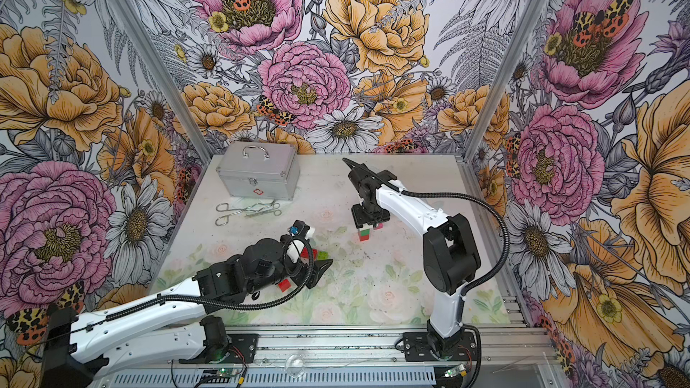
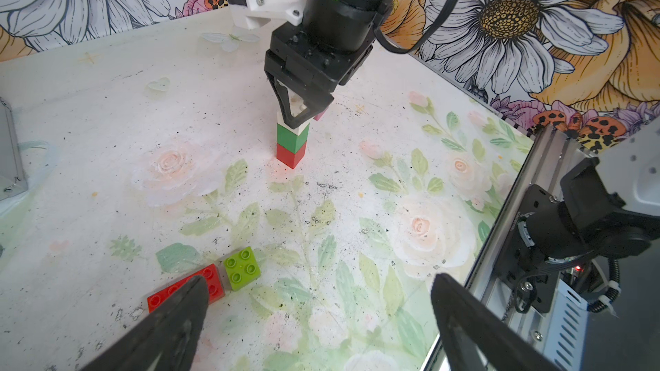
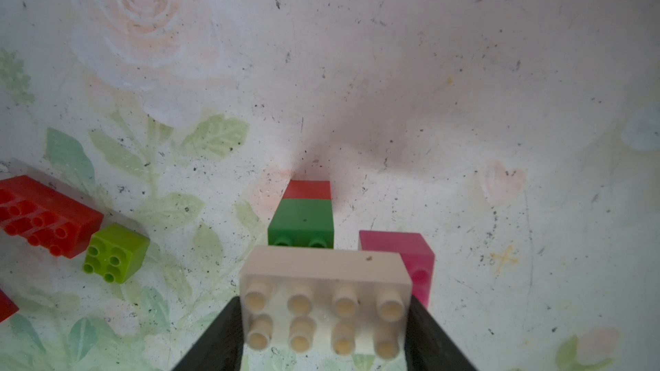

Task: Assemble the letter r with lego
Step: Assemble the lego brick with the lego brick.

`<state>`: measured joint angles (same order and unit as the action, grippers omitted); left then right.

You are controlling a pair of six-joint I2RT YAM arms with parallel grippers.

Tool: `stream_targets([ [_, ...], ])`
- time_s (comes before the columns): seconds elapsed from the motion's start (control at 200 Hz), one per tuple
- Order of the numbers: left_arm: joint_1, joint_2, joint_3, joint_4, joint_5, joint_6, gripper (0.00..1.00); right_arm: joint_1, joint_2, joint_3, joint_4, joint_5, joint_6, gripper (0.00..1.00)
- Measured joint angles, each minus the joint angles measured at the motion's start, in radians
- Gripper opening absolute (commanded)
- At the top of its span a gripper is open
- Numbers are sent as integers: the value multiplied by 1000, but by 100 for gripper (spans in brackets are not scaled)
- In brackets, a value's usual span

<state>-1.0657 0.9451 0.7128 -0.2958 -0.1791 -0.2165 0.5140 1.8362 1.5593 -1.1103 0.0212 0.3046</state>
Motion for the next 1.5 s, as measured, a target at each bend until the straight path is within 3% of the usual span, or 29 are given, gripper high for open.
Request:
stream_targets([
  [1.501,1,25,14,-7,0,8,99,-23,-5,-39,49,-20,0,40],
])
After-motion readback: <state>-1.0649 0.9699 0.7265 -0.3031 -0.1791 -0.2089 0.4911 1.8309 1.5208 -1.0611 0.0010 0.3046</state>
